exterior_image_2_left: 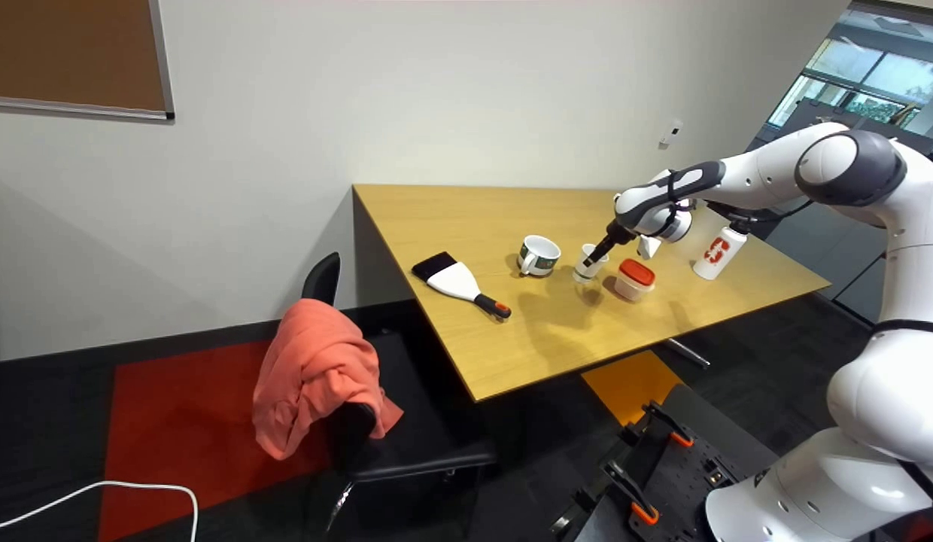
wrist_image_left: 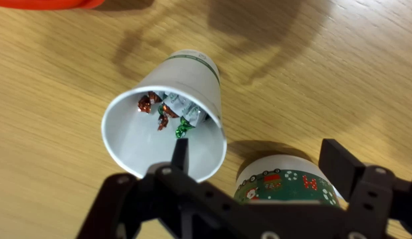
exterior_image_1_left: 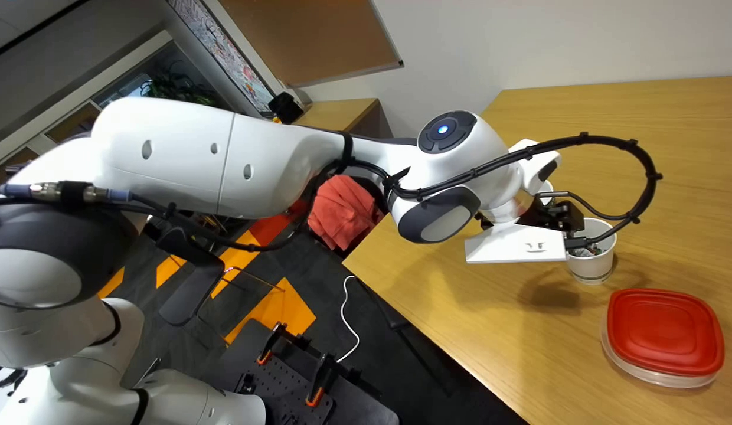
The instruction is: Put the red lid on the lunchbox, move the cup to the left, and then move the mug to the right
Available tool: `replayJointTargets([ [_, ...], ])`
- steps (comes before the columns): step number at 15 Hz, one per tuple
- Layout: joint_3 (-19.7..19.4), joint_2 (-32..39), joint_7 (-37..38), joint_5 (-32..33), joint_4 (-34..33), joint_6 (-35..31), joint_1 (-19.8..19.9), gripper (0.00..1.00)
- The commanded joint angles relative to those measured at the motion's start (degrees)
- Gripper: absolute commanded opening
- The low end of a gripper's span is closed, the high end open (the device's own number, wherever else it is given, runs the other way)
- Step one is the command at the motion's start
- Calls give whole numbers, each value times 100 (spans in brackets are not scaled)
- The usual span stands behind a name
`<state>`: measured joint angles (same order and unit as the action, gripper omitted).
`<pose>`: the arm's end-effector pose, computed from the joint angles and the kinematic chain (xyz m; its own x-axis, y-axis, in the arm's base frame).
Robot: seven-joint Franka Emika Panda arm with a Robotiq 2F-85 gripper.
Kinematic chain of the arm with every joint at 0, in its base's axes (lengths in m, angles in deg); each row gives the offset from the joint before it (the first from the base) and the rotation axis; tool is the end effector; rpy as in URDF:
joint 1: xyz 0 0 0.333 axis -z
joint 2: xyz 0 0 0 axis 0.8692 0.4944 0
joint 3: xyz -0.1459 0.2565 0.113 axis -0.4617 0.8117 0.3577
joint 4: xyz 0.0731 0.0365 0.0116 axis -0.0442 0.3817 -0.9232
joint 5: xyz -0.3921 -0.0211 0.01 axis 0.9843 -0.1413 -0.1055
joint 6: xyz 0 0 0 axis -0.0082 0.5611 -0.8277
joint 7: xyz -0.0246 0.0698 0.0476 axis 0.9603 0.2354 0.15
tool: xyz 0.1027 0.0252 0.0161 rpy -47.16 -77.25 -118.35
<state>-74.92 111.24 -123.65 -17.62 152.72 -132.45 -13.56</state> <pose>0.5162 -0.4559 0.1830 0.9470 0.1827 0.2641 0.1440 -0.9767 0.1592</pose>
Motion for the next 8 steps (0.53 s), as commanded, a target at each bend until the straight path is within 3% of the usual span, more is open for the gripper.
replayJointTargets([
  [1, -259, 205, 323, 98, -337, 118, -246, 100],
  [2, -274, 237, 311, 106, -380, 151, -253, 75],
  [3, -297, 257, 321, 115, -410, 158, -273, 74],
  [8, -408, 353, 353, 162, -542, 202, -361, 34],
])
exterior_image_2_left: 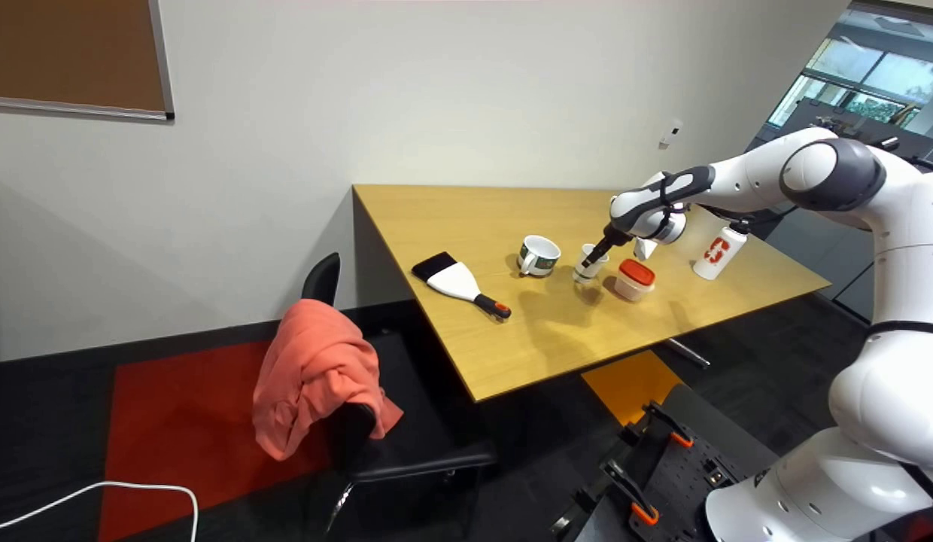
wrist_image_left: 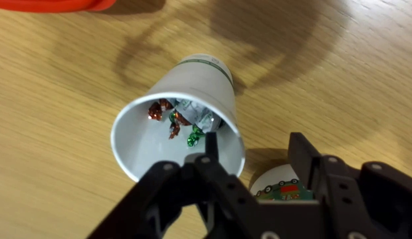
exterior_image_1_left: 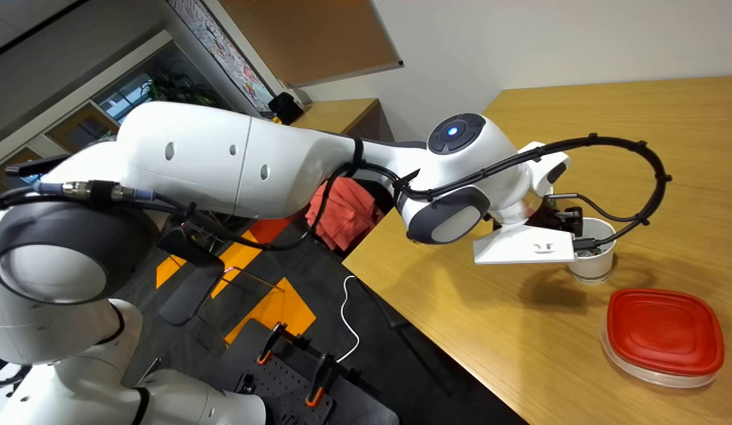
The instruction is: Put the red lid on the lunchbox, move the cup to the left, and then move the mug to the right
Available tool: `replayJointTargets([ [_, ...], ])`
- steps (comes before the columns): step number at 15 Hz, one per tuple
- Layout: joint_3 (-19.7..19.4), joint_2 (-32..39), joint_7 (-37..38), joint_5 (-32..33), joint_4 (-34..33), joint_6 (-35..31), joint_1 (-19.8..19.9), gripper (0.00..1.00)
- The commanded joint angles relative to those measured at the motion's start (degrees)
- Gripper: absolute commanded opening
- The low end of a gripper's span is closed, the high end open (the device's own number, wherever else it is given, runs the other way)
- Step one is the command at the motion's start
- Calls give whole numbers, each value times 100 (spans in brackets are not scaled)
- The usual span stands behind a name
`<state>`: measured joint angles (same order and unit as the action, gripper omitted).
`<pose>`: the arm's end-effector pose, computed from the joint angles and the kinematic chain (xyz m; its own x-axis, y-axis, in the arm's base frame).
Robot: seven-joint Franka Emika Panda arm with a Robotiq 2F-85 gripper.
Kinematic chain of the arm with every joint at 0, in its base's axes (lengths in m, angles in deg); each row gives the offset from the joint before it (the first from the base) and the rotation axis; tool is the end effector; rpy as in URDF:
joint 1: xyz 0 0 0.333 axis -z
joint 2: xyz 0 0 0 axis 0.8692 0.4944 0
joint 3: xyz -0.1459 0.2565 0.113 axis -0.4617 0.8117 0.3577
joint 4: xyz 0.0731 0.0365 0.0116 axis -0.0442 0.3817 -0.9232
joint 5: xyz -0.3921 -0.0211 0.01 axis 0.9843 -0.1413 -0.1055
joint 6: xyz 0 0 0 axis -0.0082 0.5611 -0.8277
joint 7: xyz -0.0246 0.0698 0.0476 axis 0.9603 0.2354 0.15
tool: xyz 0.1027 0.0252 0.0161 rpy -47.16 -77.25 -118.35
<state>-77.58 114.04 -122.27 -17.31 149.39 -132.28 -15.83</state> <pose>0.5233 -0.4643 0.1715 0.9537 0.1727 0.2463 0.1310 -0.9755 0.1766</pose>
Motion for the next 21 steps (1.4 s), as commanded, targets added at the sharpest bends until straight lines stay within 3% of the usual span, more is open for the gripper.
replayJointTargets([
  [1, -165, 85, 222, 140, -227, 192, -153, 27],
  [5, -278, 125, 302, 164, -296, 256, -243, 0],
  [10, -416, 13, 499, 230, -150, 255, -403, 1],
  [17, -735, -940, 588, 820, 1355, -5, -970, 1],
  [21, -650, -1475, 298, 1035, 2207, -126, -1248, 1],
])
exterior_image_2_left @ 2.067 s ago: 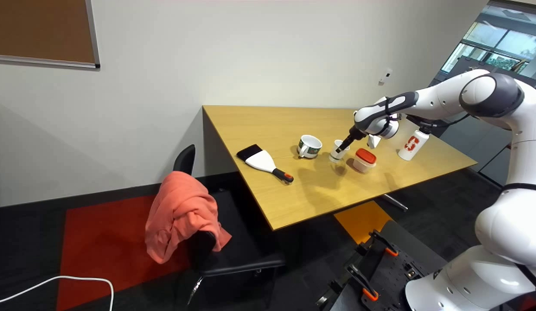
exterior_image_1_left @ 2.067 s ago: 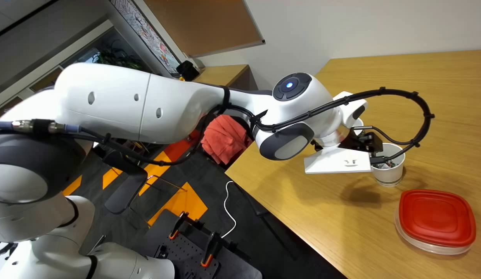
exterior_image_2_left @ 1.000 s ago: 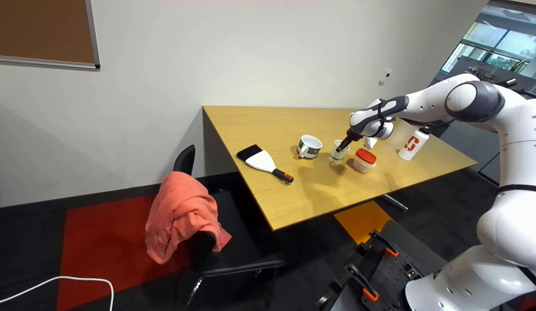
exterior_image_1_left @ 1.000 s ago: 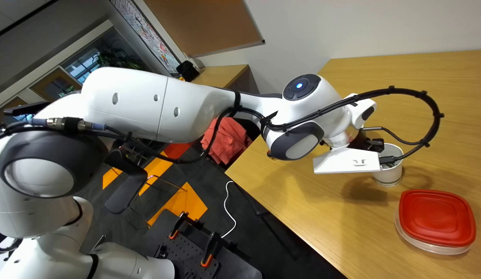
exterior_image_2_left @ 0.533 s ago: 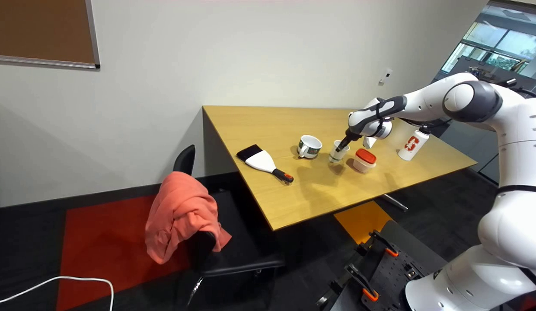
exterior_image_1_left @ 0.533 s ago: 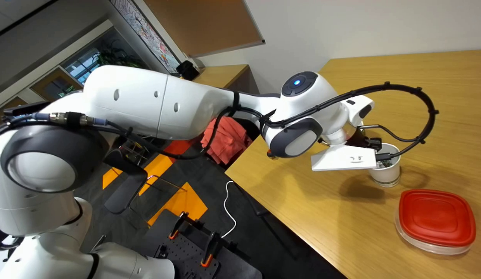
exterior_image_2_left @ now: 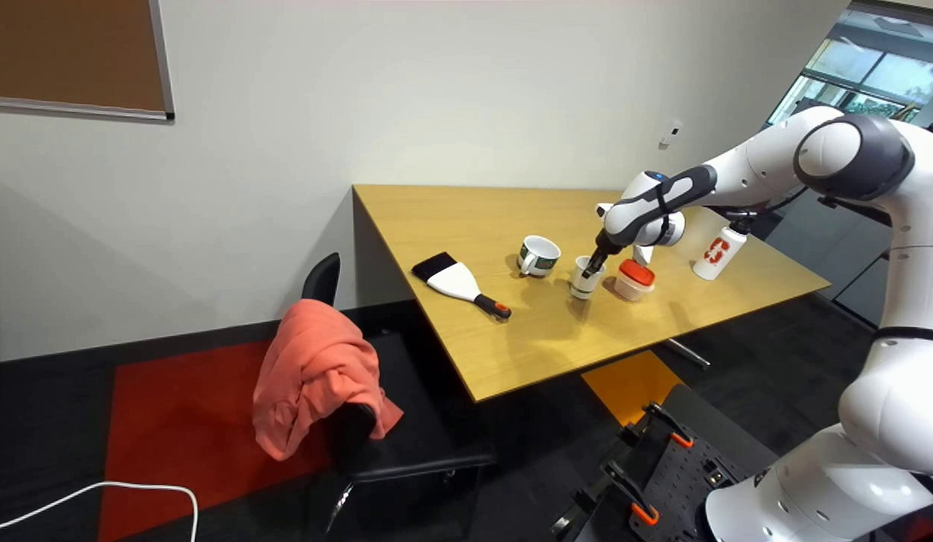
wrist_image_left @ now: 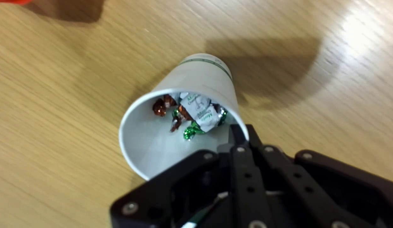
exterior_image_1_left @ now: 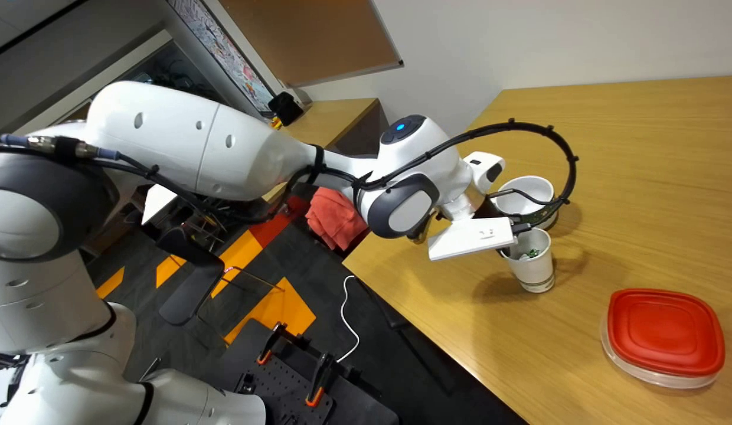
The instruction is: Put the red lid on the lunchbox, move the cup to the left, and then move the mug to the right
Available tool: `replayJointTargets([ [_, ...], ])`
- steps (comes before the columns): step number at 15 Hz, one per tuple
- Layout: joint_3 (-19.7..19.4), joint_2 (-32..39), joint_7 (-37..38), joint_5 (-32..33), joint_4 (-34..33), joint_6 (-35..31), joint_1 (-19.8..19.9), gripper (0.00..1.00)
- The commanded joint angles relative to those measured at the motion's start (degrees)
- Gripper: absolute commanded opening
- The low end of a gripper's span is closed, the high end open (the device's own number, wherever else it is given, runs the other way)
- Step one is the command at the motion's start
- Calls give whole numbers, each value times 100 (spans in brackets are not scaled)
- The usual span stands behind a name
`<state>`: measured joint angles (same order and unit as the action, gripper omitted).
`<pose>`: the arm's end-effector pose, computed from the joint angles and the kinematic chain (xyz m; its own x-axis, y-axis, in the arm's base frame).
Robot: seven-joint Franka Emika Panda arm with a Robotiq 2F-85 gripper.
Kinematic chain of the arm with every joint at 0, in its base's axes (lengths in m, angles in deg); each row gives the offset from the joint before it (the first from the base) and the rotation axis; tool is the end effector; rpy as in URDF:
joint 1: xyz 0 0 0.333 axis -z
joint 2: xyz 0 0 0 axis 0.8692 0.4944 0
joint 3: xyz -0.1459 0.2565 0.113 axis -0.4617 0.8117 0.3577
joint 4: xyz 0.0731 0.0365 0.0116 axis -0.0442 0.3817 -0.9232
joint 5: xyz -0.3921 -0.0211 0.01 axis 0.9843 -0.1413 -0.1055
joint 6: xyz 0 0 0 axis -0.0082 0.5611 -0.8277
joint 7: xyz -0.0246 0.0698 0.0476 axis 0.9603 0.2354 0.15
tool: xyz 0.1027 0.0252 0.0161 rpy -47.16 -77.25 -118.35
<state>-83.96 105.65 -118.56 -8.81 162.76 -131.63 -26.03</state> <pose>0.5149 -0.3826 0.1742 0.9422 0.3267 0.0739 0.3087 -0.9326 0.1872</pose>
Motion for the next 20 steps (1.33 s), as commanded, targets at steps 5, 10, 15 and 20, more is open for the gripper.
replayJointTargets([
  [5, 379, -1163, -688, 130, 1739, -740, -344, 1],
  [10, 1030, -1293, -1504, -84, 2135, -1185, -68, 1],
  [15, 1794, -1183, -2401, -456, 2179, -1351, 501, 1],
  [20, 2240, -1098, -3082, -702, 2148, -1270, 942, 1],
])
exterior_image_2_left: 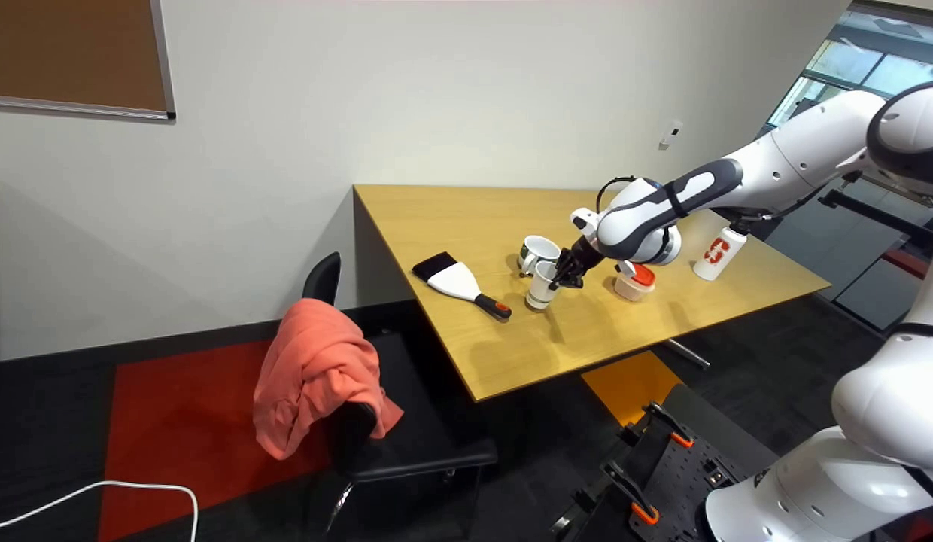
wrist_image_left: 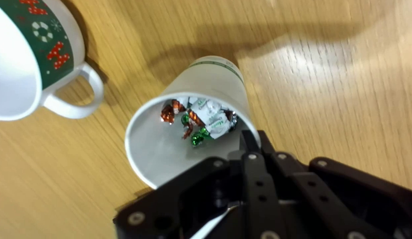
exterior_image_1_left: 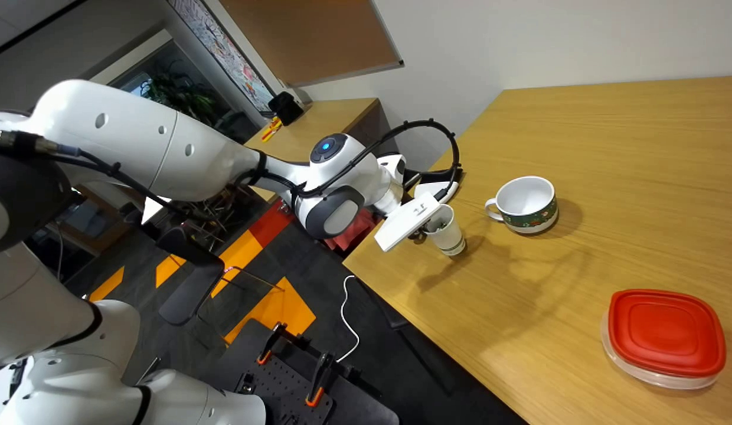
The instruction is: Put the red lid on the lunchbox, move the cup to the left, and then move the mug to the right
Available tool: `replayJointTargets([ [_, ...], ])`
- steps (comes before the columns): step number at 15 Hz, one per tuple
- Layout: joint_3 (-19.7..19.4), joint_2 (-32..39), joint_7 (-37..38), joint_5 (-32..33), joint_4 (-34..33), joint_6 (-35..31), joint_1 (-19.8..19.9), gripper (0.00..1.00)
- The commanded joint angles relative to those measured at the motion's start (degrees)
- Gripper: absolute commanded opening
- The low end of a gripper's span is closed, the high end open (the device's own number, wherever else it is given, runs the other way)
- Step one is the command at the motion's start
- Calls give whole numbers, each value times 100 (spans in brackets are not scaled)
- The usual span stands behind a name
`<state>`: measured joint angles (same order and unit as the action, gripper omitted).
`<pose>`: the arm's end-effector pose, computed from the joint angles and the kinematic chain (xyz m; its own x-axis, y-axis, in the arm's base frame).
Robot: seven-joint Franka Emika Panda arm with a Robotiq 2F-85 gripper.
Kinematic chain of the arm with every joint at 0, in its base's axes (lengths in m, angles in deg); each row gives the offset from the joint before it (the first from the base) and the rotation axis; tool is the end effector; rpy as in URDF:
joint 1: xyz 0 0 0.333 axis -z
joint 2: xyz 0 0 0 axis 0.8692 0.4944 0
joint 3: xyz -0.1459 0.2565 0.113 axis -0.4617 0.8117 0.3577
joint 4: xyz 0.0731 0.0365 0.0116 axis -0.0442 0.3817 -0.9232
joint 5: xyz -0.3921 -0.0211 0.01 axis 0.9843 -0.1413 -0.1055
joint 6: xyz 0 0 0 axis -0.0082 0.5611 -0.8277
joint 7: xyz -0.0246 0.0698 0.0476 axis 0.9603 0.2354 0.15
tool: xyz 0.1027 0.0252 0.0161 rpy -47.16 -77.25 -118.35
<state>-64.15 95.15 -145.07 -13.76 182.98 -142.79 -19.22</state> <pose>0.5071 -0.2242 0.1872 0.6109 0.7695 0.1860 0.7438 -0.6384 0.1980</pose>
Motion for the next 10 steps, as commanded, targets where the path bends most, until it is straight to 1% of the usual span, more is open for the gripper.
replayJointTargets([
  [1, 259, -34, -480, -217, 113, -132, 272, 1],
  [7, 158, 46, -483, -169, 65, -95, 185, 1],
  [8, 151, 64, -480, -161, 58, -103, 181, 28],
  [9, 136, 59, -459, -153, 60, -97, 162, 30],
  [10, 141, 60, -460, -153, 59, -88, 166, 36],
])
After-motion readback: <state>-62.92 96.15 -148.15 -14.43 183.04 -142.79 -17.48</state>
